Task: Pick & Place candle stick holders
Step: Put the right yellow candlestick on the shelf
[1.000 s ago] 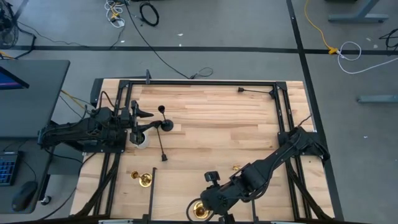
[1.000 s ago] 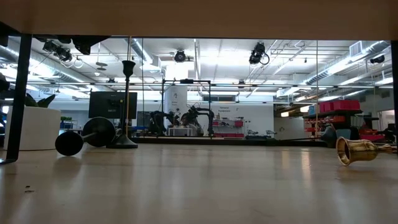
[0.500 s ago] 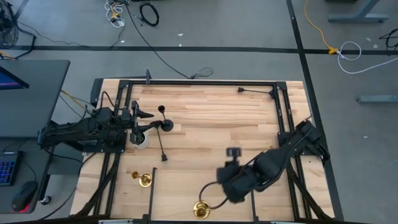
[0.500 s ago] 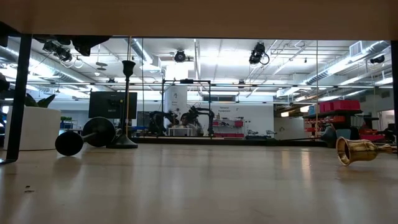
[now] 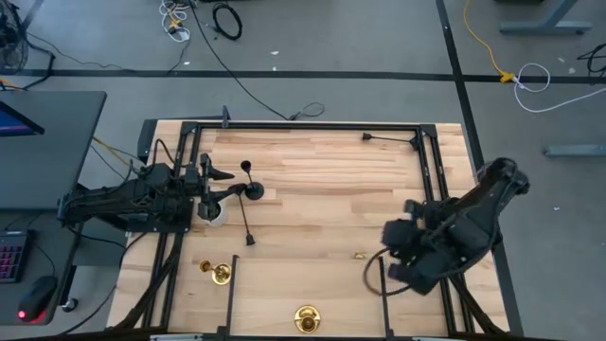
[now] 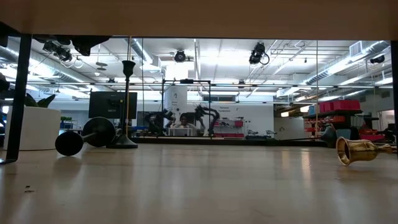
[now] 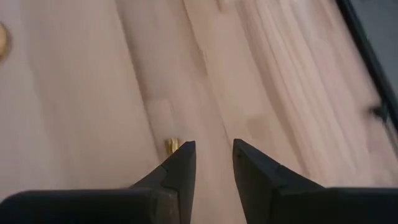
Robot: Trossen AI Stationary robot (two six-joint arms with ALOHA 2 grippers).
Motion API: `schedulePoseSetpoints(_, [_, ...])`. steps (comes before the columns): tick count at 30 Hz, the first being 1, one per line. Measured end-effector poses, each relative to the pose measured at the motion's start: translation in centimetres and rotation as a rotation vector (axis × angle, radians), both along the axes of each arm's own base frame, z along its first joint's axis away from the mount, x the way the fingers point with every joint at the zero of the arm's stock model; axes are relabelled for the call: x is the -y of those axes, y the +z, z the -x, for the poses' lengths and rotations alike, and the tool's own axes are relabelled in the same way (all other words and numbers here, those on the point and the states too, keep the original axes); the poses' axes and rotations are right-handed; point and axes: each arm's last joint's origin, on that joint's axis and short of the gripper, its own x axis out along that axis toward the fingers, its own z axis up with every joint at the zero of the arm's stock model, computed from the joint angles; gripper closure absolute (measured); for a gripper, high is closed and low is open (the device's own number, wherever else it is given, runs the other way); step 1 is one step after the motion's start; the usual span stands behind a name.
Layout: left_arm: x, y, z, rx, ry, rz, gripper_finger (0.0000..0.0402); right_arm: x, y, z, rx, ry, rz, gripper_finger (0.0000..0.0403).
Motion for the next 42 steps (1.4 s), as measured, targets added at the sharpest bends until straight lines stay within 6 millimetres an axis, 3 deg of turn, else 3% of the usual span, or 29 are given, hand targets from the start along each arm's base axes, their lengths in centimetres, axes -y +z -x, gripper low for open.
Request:
schedulePoseSetpoints(5, [0.0, 0.0, 0.0, 0.0, 0.001, 0.0, 0.0191, 1.7, -3.0, 3.3, -0.057, -0.124, -0.055, 0.0296])
schedulePoseSetpoints(9, [0.0, 0.0, 0.0, 0.0, 0.001, 0.0, 0.0191, 2.5, -5.5, 4.5, -0.106, -0.202, -0.101, 0.0296])
schedulePoseSetpoints(20, [0.0, 0.0, 0.0, -0.001, 0.001, 0.001, 0.0191, 2.0, -11.6, 4.5, -0.189, -0.173, -0.189, 0.0295])
schedulePoseSetpoints(42, [0.0, 0.0, 0.0, -0.002, 0.0, 0.001, 0.0191, 1.1, -17.1, 4.1, -0.141, -0.107, -0.346, 0.0297])
